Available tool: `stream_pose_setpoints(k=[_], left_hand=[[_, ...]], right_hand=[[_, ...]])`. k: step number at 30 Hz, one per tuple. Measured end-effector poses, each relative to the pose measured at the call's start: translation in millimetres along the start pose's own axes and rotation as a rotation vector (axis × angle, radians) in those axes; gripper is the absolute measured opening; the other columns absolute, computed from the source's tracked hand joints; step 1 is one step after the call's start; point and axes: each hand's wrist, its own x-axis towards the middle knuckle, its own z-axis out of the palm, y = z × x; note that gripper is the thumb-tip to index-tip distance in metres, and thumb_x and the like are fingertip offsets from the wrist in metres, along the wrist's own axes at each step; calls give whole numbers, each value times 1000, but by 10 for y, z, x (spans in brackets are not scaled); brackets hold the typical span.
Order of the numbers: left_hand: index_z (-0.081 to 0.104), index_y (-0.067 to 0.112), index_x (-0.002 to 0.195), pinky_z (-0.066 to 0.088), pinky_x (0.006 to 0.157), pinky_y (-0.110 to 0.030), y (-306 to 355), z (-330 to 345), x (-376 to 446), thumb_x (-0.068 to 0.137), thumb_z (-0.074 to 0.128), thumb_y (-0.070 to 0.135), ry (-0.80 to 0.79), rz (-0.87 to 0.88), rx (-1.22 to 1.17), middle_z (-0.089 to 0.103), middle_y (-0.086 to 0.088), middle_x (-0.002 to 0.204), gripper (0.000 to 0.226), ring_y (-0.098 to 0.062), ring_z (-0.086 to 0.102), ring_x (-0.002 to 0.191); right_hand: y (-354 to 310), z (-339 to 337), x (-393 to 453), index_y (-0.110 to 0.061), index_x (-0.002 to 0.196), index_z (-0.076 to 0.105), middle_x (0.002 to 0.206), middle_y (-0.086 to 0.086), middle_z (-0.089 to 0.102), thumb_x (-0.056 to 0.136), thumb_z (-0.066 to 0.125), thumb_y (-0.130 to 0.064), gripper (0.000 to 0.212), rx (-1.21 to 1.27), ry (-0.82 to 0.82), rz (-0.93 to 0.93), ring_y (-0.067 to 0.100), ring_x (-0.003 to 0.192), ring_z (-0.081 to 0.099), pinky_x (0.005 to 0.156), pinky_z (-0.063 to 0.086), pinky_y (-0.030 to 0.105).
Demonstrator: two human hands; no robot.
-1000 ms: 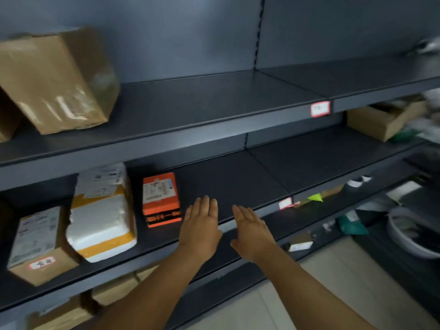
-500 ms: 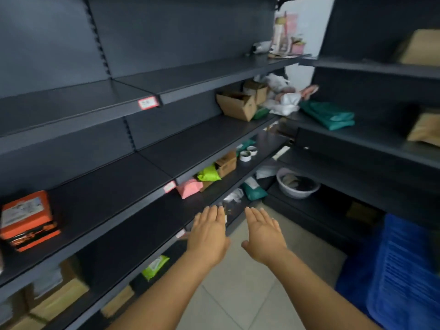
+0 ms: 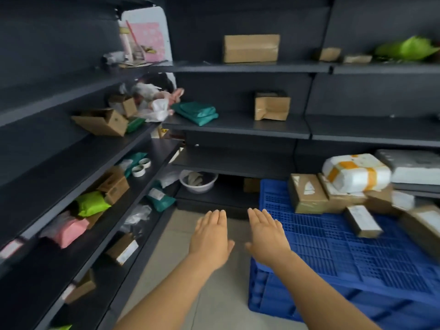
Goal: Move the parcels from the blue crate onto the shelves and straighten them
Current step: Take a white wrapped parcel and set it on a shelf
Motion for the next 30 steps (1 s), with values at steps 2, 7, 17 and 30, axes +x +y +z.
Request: stream_pose_setpoints(k=[2, 7, 17, 30], left_hand=[[5, 11, 154, 6, 119, -36, 251, 66, 176, 97, 49, 41, -19, 62, -2, 10, -6, 161, 78, -22, 7, 148], [7, 11, 154, 8, 120, -36, 782, 206, 627, 96, 50, 41, -44, 215, 8, 13, -5, 160, 78, -21, 10, 147], [6, 13, 154, 11, 121, -38, 1708, 389, 1879, 97, 47, 45, -83, 411, -48, 14, -2, 160, 77, -20, 11, 148], [9, 12, 154, 14, 118, -35, 2743, 663, 3161, 97, 48, 44, -164, 536, -36, 19, -3, 159, 76, -21, 19, 145]], right_hand=[[279, -57, -2, -17, 155, -3, 163, -1, -2, 95, 57, -30, 86, 26, 8, 67, 21, 150, -7, 120, 4, 41], [898, -150, 90, -17, 155, -5, 163, -1, -3, 95, 57, -35, 88, 55, 16, 214, 20, 149, -8, 121, 4, 41], [2032, -586, 630, -16, 155, -3, 163, -2, -2, 95, 57, -35, 88, 62, 63, 434, 19, 149, -6, 121, 6, 41], [3251, -970, 1198, -16, 154, 7, 161, 0, 11, 92, 57, -43, 84, 158, 203, 635, 22, 149, 3, 119, 10, 41]])
